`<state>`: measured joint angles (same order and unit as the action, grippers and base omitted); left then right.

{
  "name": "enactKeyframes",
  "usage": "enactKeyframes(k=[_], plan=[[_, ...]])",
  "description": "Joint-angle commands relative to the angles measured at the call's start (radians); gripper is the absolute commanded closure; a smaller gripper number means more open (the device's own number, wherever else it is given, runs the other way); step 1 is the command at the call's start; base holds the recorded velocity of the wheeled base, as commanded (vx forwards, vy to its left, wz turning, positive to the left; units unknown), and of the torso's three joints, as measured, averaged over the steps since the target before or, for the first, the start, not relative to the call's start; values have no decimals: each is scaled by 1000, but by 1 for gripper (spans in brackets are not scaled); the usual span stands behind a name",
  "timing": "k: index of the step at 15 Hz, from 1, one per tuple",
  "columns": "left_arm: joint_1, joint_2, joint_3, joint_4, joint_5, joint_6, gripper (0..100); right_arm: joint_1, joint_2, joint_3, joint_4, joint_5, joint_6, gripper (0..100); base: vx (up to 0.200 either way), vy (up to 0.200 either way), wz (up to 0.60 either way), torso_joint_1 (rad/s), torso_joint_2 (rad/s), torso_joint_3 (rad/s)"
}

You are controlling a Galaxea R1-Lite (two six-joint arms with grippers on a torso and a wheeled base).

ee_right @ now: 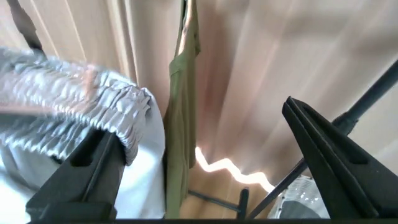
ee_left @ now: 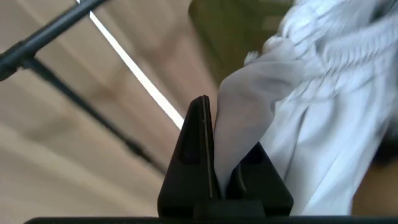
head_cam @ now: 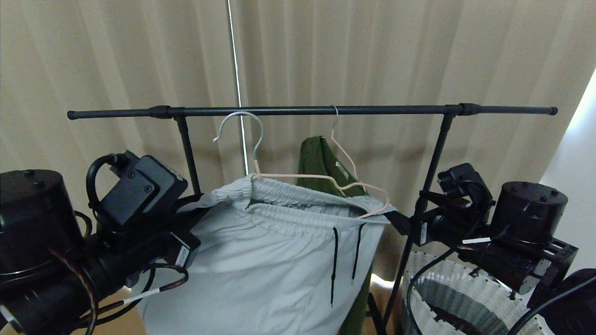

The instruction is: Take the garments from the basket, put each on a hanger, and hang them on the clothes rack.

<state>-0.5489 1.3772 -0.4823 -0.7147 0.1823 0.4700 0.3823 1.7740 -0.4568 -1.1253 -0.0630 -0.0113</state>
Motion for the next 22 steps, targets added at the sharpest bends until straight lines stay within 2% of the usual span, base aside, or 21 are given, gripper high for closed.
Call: enactKeyframes(k=[1,4,5,10,13,16,17,18,22], plan=[[37,-12,42,1,2,29,100,-8,-18,-2,-1,-1,-1,0,0,0,0,0,0,0],[53,-7,73,1,2,64,100,-8,-25,0,-1,-1,-1,0,0,0,0,0,0,0],[63,-4,85,1,2,104,100,-8,-33,0,-1,-1,-4,0,0,0,0,0,0,0],[116,-4,96,1,5,130,100,-8,-61,-5,24,-1,-30,0,0,0,0,0,0,0],[113,-7,111,0,5,130,100,7,-62,-28,48,2,-30,0,0,0,0,0,0,0],[78,-1,113,0,3,170,100,110,-62,-118,165,2,-29,0,0,0,0,0,0,0],[78,-1,113,0,3,170,100,110,-62,-118,165,2,-29,0,0,0,0,0,0,0],[53,11,111,-2,5,190,100,165,-61,-186,233,0,-29,0,0,0,0,0,0,0],[4,17,116,-2,3,191,100,219,-44,-247,283,-1,-27,0,0,0,0,0,0,0]])
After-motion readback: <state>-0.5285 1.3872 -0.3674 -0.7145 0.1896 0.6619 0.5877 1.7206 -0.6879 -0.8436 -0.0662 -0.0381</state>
